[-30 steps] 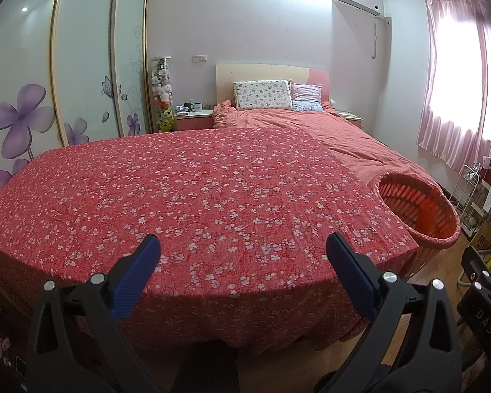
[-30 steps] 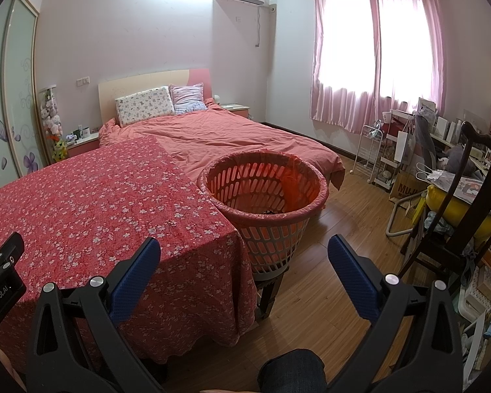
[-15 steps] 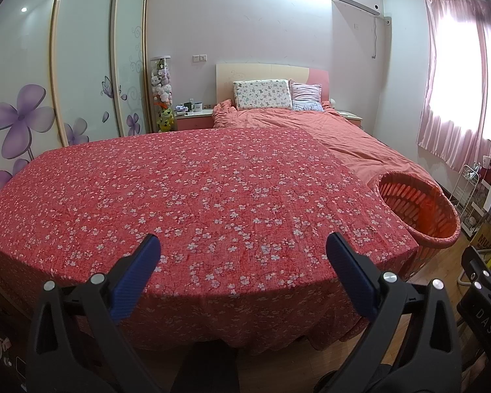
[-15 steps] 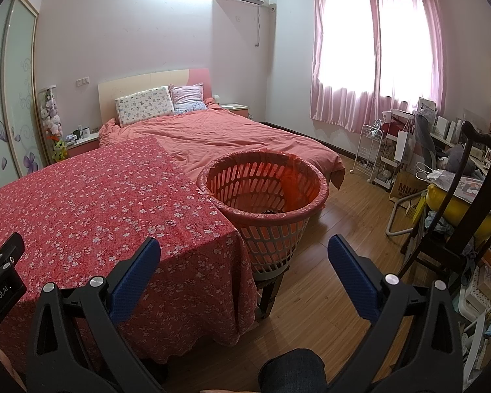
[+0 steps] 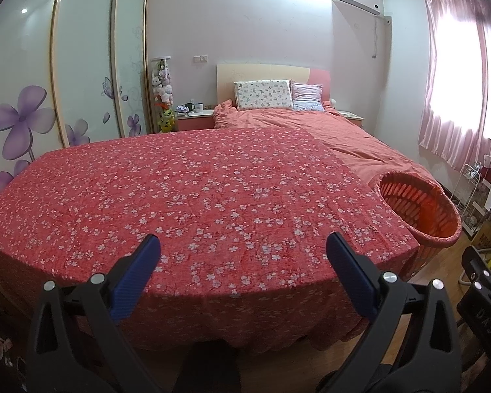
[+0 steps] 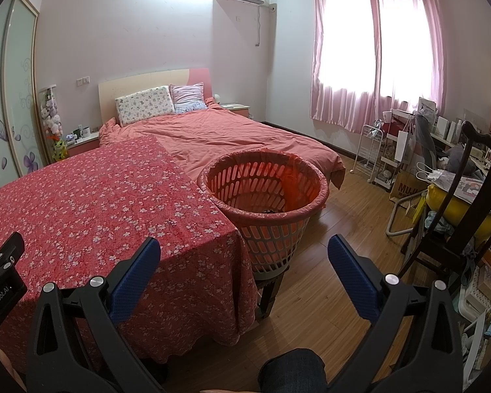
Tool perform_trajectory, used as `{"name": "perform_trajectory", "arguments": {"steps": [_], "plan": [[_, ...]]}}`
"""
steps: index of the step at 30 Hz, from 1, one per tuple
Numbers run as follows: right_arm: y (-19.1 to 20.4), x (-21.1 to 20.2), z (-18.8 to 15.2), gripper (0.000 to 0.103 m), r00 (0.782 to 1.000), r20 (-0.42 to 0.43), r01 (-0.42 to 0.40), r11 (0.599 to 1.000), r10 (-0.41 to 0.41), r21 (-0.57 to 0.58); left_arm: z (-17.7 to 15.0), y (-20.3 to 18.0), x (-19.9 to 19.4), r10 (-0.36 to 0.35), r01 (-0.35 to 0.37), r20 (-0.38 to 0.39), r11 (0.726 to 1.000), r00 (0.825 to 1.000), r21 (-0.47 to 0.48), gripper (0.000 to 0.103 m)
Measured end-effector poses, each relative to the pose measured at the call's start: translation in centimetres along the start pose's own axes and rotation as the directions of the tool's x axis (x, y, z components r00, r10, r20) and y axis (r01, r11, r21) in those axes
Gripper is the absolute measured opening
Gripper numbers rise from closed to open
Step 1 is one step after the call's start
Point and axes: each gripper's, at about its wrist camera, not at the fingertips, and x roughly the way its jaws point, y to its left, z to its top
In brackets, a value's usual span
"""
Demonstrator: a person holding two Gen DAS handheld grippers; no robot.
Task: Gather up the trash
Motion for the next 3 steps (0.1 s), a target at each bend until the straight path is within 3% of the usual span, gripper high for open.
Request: {"name": "perform_trajectory", "arguments": {"steps": [3], "plan": [[-0.10,0.06,0.02,0.101,1.000,-0.001,-0.001,1.000,0.001,0.000,0.03,0.16,0.07,0.000,0.000,-0.001,1.000,1.000,0.000,0.099]]}}
